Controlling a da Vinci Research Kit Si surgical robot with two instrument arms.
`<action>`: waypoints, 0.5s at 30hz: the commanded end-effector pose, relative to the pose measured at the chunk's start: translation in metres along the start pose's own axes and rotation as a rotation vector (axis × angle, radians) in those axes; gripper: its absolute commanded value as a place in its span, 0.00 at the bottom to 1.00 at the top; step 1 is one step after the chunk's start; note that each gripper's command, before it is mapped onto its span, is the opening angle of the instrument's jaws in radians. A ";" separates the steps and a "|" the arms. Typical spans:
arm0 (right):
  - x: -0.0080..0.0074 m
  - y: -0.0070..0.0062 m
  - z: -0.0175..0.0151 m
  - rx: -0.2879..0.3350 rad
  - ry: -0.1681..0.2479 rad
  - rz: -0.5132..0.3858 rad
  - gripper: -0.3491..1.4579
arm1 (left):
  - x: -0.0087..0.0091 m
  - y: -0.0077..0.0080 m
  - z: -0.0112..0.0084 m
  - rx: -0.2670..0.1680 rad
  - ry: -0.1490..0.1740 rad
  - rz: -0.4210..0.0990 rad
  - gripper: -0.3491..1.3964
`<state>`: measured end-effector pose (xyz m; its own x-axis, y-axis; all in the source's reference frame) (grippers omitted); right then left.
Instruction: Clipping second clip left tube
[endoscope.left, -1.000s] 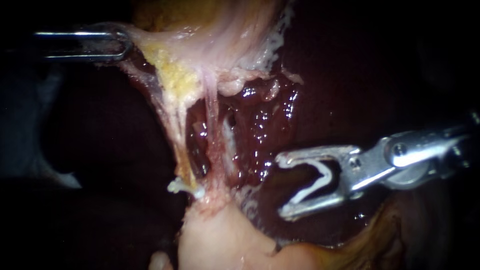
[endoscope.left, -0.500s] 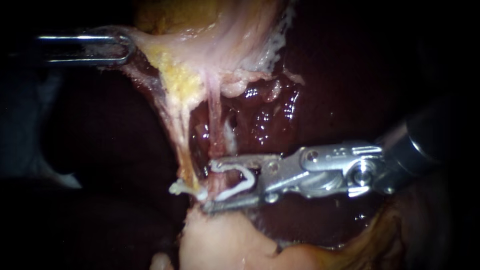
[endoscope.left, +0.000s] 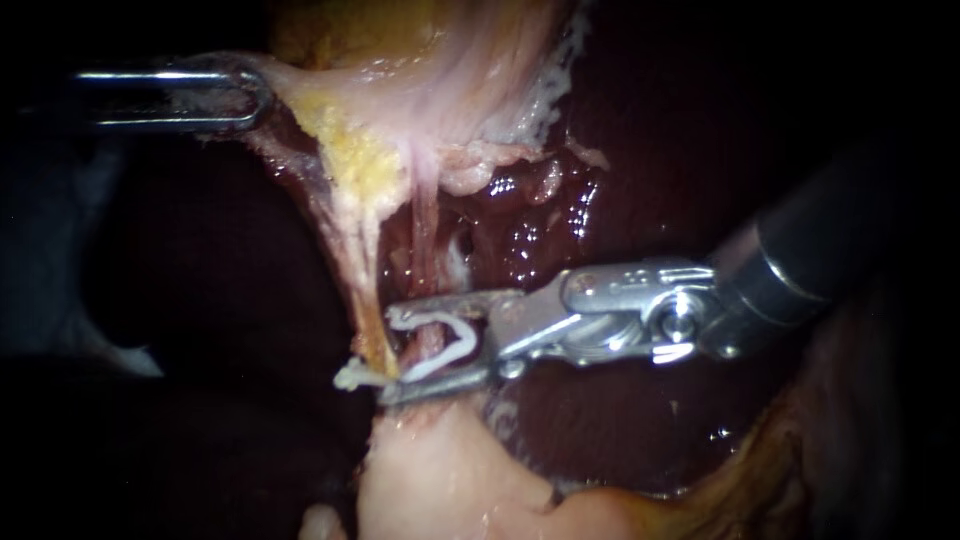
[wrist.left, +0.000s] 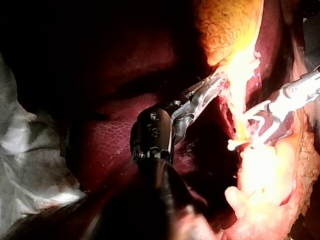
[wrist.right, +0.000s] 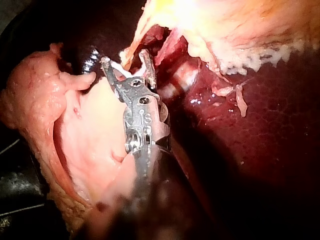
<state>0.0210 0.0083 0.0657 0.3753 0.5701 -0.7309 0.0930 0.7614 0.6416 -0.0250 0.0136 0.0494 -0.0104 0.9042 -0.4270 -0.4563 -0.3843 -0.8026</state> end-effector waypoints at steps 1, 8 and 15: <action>0.0001 0.0000 0.0004 0.012 0.006 0.007 0.47 | -0.0001 0.0000 0.0001 0.000 0.000 0.000 0.00; 0.0008 -0.0003 0.0025 0.033 0.016 0.012 0.47 | -0.0001 0.0000 0.0002 0.001 0.000 0.001 0.00; 0.0006 -0.0016 0.0035 0.057 0.015 0.014 0.47 | -0.0001 0.0000 0.0003 -0.002 -0.001 0.001 0.00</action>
<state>0.0243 0.0061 0.0648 0.3618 0.5849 -0.7259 0.1485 0.7325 0.6643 -0.0253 0.0136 0.0496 -0.0110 0.9039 -0.4277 -0.4564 -0.3851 -0.8022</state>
